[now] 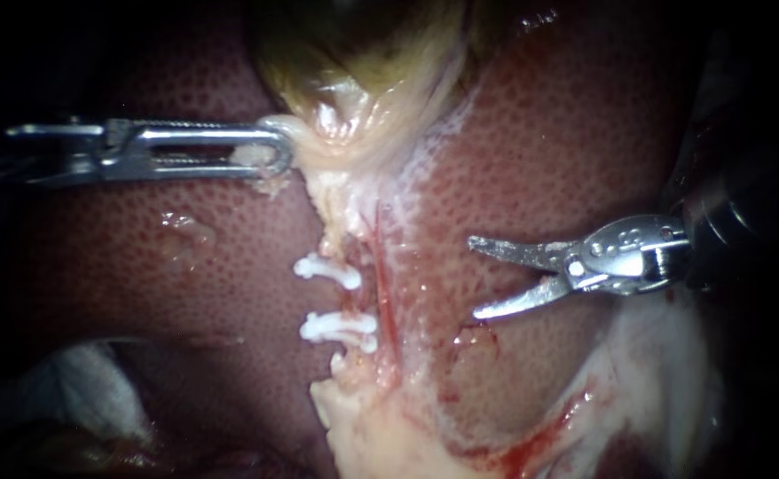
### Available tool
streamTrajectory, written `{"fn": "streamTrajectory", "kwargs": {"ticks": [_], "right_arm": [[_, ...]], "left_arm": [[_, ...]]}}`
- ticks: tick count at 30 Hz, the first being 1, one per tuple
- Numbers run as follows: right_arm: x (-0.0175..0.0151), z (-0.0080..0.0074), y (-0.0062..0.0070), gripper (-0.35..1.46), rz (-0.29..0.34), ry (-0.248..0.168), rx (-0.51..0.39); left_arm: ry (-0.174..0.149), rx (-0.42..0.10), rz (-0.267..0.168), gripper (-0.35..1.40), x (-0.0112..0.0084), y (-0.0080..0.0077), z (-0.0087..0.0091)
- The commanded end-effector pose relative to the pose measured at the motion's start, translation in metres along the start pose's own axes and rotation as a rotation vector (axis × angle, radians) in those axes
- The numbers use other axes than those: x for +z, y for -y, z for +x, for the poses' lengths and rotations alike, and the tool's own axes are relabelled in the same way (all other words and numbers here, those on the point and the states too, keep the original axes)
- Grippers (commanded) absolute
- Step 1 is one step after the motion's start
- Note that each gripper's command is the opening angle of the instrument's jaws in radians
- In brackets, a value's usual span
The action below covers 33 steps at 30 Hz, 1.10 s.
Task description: Go to the cutting position left tube
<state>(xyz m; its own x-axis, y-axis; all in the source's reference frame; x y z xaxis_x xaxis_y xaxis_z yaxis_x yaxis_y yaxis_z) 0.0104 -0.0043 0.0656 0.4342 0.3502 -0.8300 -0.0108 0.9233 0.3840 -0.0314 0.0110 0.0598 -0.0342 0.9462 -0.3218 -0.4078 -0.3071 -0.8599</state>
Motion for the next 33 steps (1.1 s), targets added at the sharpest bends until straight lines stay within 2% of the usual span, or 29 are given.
{"fn": "streamTrajectory", "kwargs": {"ticks": [1, 7, 11, 14, 19, 24, 33], "right_arm": [[0.0001, 0.0, 0.0, 1.43, 0.003, -0.001, 0.0], [0.0016, -0.0005, 0.0006, 1.45, 0.02, -0.009, -0.005], [0.0048, -0.0015, 0.0015, 1.45, 0.045, -0.018, 0.018], [0.0076, -0.0025, 0.002, 1.45, 0.055, -0.005, 0.037], [0.012, -0.0041, 0.0024, 1.45, 0.08, -0.009, 0.085], [0.0153, -0.0054, 0.0021, 1.45, 0.083, 0.004, 0.122], [0.0171, -0.0061, 0.0012, 1.45, 0.076, 0.026, 0.163]], "left_arm": [[-0.007, 0.006, -0.006, -0.35, -0.0004, -0.0003, 0.0001], [-0.013, 0.004, -0.001, -0.35, -0.0008, -0.0014, -0.0001], [-0.016, 0.004, -0.002, -0.35, -0.0009, -0.0015, -0.0002], [-0.017, 0.005, 0.0, -0.35, -0.0008, -0.0015, -0.0004], [-0.019, 0.007, 0.003, -0.35, -0.0004, -0.0016, -0.0008], [-0.016, 0.008, -0.002, -0.35, -0.0003, -0.0019, -0.0011], [-0.014, 0.009, -0.005, -0.35, -0.0002, -0.0023, -0.0013]]}}
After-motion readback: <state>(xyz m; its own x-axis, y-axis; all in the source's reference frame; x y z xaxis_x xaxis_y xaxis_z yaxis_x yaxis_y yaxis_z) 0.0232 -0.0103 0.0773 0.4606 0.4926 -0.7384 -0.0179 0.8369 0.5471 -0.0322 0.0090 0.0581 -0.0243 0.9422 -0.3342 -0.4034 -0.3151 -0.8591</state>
